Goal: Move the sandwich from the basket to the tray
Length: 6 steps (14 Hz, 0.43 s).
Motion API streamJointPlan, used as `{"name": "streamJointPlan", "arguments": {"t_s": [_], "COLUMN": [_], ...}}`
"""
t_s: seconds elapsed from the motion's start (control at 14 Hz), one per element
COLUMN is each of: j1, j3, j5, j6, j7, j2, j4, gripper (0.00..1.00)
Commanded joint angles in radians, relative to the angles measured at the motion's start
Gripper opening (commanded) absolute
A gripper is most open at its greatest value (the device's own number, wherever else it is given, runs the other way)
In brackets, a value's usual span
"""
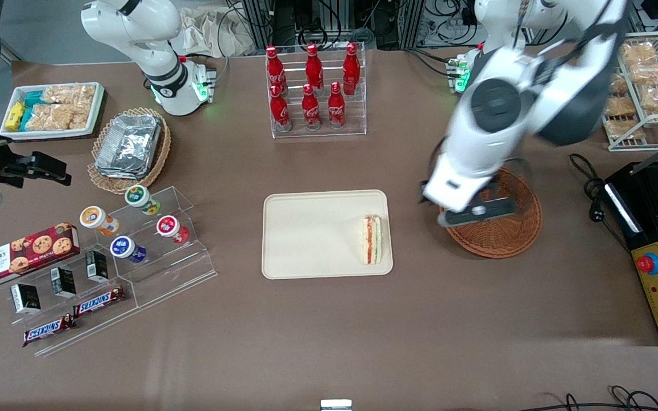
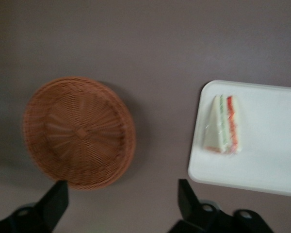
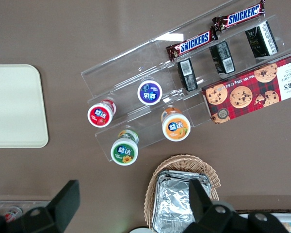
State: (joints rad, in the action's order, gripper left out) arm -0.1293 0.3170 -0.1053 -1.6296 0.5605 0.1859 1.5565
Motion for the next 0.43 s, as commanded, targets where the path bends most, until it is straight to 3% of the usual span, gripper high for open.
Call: {"name": "streamJointPlan", "arguments": {"t_s": [0.0,0.14,0.36], "j1": [-0.056,-0.066,-0.058], "j3": [-0.265,-0.375,-0.388], "j5": [0.095,0.092,0.059], "j6": [0.112,0.125,0.119], "j7": [-0.412,-0.645,-0.720], "j2": [-0.160,-0.177,-0.113], "j4": [0.034,0.028,-0.056], "gripper": [1.00,1.00,1.00]}}
